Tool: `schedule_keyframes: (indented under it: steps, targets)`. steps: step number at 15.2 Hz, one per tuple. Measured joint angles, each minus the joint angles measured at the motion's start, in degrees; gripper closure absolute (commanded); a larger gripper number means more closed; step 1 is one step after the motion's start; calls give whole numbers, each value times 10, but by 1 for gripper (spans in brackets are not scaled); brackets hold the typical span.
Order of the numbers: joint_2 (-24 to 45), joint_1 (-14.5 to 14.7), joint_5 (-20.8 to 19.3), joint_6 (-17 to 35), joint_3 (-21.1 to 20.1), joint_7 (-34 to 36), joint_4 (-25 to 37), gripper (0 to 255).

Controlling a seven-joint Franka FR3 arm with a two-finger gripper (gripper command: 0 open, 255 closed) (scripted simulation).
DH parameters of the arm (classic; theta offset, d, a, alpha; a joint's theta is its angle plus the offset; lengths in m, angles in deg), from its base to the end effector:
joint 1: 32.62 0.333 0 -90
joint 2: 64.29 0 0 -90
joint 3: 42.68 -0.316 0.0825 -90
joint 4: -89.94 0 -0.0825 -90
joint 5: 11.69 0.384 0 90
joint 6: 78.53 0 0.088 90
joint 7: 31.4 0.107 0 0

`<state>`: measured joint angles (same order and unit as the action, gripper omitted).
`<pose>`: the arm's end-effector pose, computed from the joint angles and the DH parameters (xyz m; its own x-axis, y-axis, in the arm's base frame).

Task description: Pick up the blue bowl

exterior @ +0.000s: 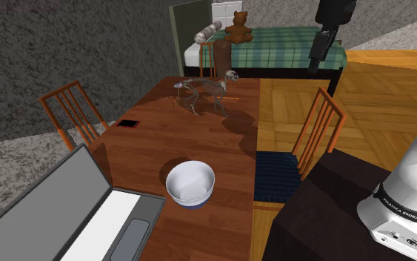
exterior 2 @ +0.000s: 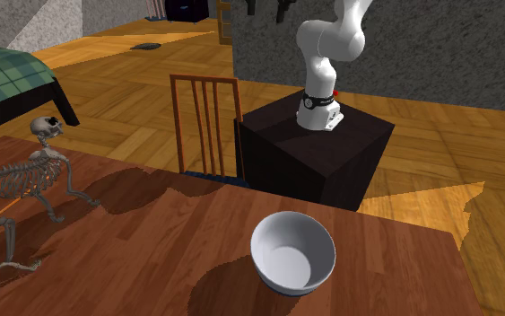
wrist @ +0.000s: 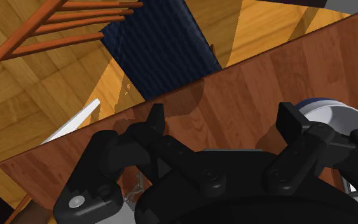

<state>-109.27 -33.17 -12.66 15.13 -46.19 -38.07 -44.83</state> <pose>0.3134 0.0203 0.5975 0.9864 0.1533 0.0590 0.1492 -0.9865 0.0675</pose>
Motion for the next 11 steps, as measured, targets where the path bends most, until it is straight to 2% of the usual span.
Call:
schedule_keyframes:
  steps: [3, 11]
  targets:
    - [9, 3, 5, 16, -13, 13, -9, 0]
    - [101, 24, 30, 108, -102, 103, -20, 0]
